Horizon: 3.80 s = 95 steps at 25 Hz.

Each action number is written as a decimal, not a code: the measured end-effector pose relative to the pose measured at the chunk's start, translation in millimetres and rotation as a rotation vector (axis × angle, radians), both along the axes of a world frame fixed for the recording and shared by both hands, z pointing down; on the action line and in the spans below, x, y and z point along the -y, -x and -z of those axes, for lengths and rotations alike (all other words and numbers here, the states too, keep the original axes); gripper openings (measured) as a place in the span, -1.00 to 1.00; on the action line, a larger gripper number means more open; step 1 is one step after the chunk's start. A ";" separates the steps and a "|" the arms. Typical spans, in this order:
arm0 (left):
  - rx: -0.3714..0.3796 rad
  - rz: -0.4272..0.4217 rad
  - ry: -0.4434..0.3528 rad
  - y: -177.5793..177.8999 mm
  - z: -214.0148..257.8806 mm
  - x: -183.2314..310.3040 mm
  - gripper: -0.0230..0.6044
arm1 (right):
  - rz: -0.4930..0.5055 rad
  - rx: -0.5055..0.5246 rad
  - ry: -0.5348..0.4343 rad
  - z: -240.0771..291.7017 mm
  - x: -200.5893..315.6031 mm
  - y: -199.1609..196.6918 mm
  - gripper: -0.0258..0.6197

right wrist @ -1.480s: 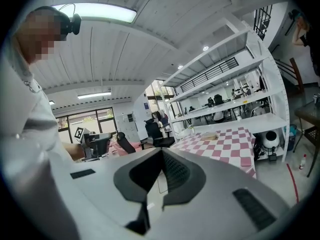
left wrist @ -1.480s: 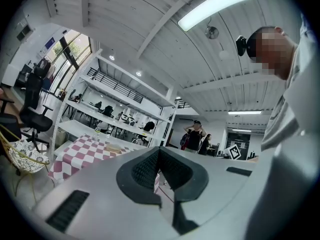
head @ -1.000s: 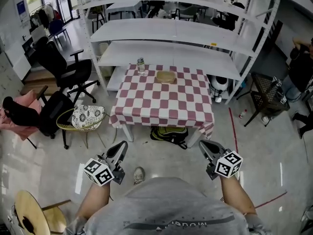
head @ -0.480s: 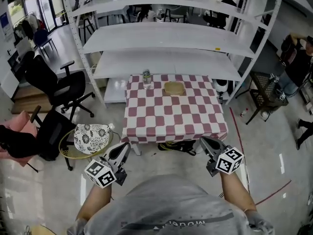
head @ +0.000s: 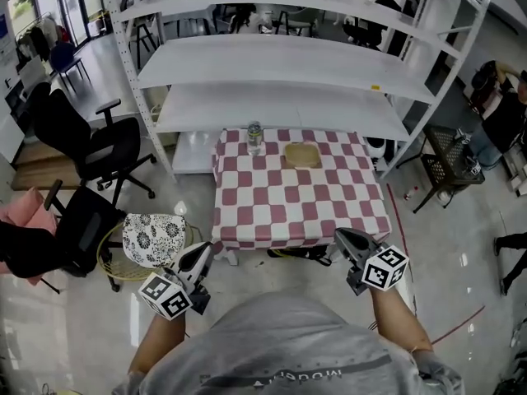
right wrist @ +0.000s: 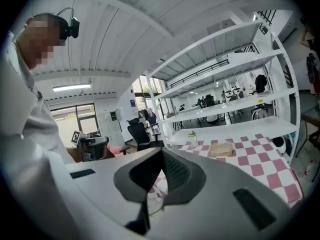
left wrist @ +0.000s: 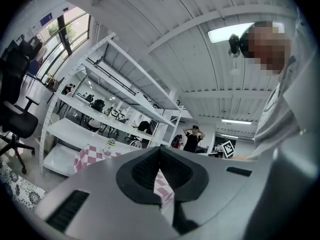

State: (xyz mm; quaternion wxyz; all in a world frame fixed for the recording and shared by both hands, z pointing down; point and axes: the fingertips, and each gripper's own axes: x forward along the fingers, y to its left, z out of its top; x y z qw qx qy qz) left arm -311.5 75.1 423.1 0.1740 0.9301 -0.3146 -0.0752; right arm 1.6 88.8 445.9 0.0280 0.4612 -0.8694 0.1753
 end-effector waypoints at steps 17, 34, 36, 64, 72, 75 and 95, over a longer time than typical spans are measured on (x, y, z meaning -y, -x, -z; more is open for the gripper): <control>0.056 0.103 0.029 -50.3 -12.4 110.7 -0.93 | 0.099 0.062 0.007 -23.8 154.1 -48.8 -0.84; 0.140 0.199 0.093 -247.6 -35.9 290.9 -0.93 | 0.233 0.059 0.111 -67.6 331.8 -207.8 -0.84; 0.158 0.185 0.102 -258.8 -44.4 303.0 -0.93 | 0.231 0.055 0.136 -79.8 345.3 -212.4 -0.84; 0.210 -0.086 0.281 -251.8 -173.3 387.9 -0.93 | -0.032 0.286 0.595 -249.7 465.4 -192.5 -0.38; 0.202 -0.082 0.307 -254.1 -183.0 390.1 -0.93 | -0.044 0.445 0.678 -274.4 481.2 -183.5 -0.30; 0.205 -0.086 0.314 -254.4 -185.5 387.1 -0.93 | -0.040 0.492 0.699 -279.6 481.8 -180.4 -0.30; 0.210 -0.073 0.335 -249.1 -192.7 383.6 -0.93 | -0.029 0.551 0.685 -278.2 488.8 -171.8 -0.67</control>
